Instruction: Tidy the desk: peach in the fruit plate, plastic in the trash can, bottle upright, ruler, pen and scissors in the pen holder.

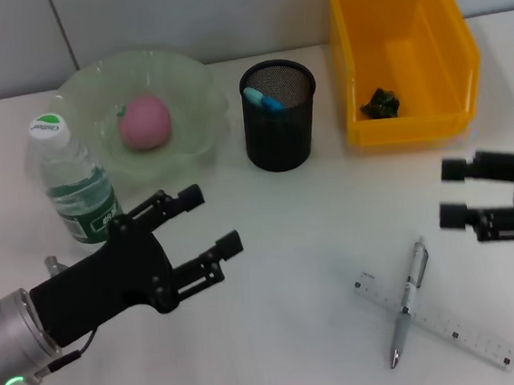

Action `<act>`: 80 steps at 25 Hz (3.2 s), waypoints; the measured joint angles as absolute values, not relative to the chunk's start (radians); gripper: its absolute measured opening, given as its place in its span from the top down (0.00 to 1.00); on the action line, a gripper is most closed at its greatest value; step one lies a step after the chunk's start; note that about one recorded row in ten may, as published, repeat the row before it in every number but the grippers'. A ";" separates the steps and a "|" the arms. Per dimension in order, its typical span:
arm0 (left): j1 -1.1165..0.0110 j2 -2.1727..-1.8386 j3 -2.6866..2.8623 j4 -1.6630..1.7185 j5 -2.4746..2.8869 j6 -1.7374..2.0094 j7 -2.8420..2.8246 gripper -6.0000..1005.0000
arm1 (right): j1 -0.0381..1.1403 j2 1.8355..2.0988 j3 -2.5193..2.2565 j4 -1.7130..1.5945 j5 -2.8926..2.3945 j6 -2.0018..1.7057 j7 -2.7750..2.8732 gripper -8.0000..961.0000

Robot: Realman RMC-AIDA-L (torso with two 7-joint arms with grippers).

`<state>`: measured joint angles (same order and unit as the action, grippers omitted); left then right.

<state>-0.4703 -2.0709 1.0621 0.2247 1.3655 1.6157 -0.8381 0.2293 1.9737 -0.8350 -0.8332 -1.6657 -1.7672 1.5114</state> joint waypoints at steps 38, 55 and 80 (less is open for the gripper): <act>-0.424 -2.017 1.311 0.502 1.564 1.552 -1.071 0.23 | 0.770 2.063 -1.078 -1.288 -2.602 -1.940 2.501 0.17; -0.425 -2.016 1.260 0.503 1.581 1.548 -1.073 0.23 | 0.818 2.084 -1.452 -1.144 -2.634 -1.757 2.587 0.17; -0.433 -2.024 1.259 0.503 1.582 1.552 -1.077 0.23 | 0.826 2.091 -1.732 -1.151 -2.587 -1.624 2.819 0.18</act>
